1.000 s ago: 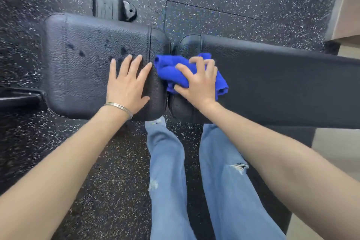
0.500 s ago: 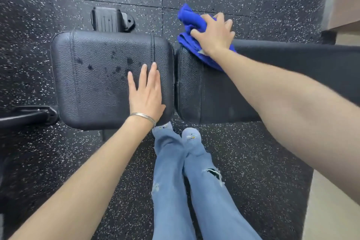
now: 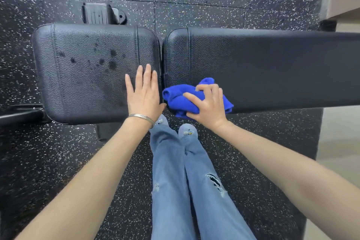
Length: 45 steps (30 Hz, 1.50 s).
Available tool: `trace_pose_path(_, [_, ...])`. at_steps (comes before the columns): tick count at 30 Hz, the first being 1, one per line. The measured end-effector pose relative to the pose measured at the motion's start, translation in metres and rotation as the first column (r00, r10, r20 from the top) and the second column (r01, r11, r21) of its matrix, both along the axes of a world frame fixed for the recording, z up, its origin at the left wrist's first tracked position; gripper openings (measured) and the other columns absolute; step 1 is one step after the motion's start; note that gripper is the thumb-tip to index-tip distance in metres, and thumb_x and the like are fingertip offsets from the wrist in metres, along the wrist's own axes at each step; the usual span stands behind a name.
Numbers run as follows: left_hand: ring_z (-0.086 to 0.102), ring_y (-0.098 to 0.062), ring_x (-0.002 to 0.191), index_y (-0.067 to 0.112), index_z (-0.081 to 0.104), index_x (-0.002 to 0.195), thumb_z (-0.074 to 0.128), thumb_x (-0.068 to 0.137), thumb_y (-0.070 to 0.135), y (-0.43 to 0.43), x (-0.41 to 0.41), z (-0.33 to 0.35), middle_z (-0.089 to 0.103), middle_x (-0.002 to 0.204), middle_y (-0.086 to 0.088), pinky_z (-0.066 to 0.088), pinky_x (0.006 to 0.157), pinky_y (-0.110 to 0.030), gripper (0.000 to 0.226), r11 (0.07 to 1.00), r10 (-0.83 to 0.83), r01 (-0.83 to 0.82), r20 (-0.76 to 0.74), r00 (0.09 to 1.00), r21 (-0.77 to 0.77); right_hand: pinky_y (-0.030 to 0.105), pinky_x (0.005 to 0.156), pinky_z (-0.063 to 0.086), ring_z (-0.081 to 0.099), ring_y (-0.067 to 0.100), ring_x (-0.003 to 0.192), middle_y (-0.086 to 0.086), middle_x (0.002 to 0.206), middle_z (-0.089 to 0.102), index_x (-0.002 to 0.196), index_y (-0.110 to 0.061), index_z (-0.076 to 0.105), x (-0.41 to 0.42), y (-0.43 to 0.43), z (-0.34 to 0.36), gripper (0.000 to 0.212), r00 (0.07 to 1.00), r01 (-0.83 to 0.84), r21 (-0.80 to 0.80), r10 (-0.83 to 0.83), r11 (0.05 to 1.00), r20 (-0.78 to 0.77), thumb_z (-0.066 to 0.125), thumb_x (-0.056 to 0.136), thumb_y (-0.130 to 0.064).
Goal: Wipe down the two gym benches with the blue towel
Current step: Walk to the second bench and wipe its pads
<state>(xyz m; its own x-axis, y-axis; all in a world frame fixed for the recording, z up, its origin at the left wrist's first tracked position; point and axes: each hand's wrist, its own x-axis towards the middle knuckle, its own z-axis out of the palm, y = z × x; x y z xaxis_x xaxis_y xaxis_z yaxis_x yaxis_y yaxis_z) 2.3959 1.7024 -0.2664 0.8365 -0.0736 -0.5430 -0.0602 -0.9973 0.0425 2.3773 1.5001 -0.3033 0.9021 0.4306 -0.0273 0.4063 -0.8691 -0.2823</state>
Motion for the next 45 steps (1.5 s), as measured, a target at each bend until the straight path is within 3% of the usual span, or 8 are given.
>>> trace_pose_path(8, [0.001,-0.027,0.147,0.011,0.007,0.149,0.062,0.078,0.055,-0.025,-0.016,0.002,0.003,0.159,-0.008,0.003,0.115,-0.056,0.100,0.993,-0.115,0.115,-0.012,0.993,0.029,0.038,0.066,0.042,0.043,0.026,0.086,0.001,0.108,0.041,0.106,-0.032,0.058,-0.002,-0.069,-0.003,0.053,0.986,-0.163,-0.011,0.164,0.987,0.039,0.079,0.059,-0.046])
trace_pose_path(13, [0.000,-0.028,0.147,0.012,0.007,0.149,0.063,0.079,0.053,-0.027,-0.020,-0.002,0.006,0.159,-0.009,0.006,0.115,-0.057,0.099,0.992,-0.110,0.110,-0.007,0.994,0.066,0.045,0.070,0.044,0.050,0.037,0.085,0.013,0.104,0.057,0.106,-0.032,0.056,-0.016,-0.152,0.008,0.048,0.984,0.172,-0.094,-0.176,0.981,-0.031,0.073,0.062,-0.043])
trace_pose_path(18, [0.004,-0.028,0.146,0.011,0.014,0.149,0.066,0.079,0.047,-0.025,-0.027,-0.001,0.009,0.158,-0.012,0.005,0.115,-0.057,0.093,0.997,-0.069,0.068,0.016,0.997,0.044,0.046,0.089,0.042,0.038,0.036,0.102,0.013,0.118,0.044,0.111,-0.023,0.060,-0.029,-0.165,0.014,0.042,0.684,0.701,-0.099,-0.705,0.707,-0.187,0.059,0.071,-0.034])
trace_pose_path(24, [0.002,-0.027,0.147,0.012,0.011,0.149,0.063,0.082,0.048,-0.018,-0.046,0.001,0.005,0.158,-0.013,0.005,0.115,-0.056,0.092,0.998,-0.041,0.040,0.011,0.999,0.056,0.044,0.081,0.043,0.036,0.033,0.101,0.007,0.119,0.042,0.115,-0.027,0.057,-0.009,-0.085,0.013,0.037,0.476,0.874,-0.030,-0.867,0.485,-0.146,0.058,0.078,-0.029])
trace_pose_path(29, [0.003,-0.026,0.147,0.012,0.012,0.149,0.067,0.081,0.042,0.004,-0.064,0.002,0.007,0.158,-0.012,0.004,0.116,-0.054,0.092,0.997,0.066,-0.067,0.031,0.997,0.042,0.039,0.075,0.039,0.038,0.032,0.099,0.005,0.123,0.044,0.119,-0.031,0.056,0.019,0.001,0.010,0.039,0.648,0.752,-0.072,-0.755,0.655,-0.098,0.058,0.081,-0.039])
trace_pose_path(35, [0.006,-0.026,0.146,0.011,0.016,0.148,0.070,0.079,0.035,0.039,-0.075,0.006,0.008,0.158,-0.011,0.005,0.116,-0.054,0.091,0.990,0.139,-0.140,0.046,0.989,0.018,0.039,0.076,0.038,0.039,0.032,0.102,0.003,0.127,0.044,0.117,-0.035,0.056,0.040,0.092,0.014,0.041,0.895,0.402,-0.122,-0.417,0.908,-0.157,0.059,0.079,-0.051])
trace_pose_path(40, [0.008,-0.026,0.146,0.010,0.017,0.148,0.071,0.077,0.030,0.080,-0.065,0.010,0.010,0.158,-0.012,0.005,0.116,-0.053,0.092,0.974,0.225,-0.227,0.087,0.970,0.010,0.041,0.079,0.038,0.040,0.033,0.103,0.003,0.125,0.047,0.115,-0.034,0.059,0.019,0.127,0.020,0.042,0.950,0.190,-0.090,-0.207,0.978,-0.236,0.064,0.077,-0.049])
trace_pose_path(45, [0.010,-0.030,0.145,0.008,0.018,0.148,0.076,0.073,0.026,0.131,-0.047,0.010,0.011,0.157,-0.015,0.006,0.116,-0.054,0.097,0.968,0.246,-0.250,0.113,0.963,0.020,0.042,0.071,0.042,0.057,0.038,0.094,0.004,0.112,0.063,0.101,-0.031,0.068,-0.007,0.154,0.022,0.043,0.978,-0.199,-0.140,0.186,0.970,-0.096,0.077,0.063,-0.050])
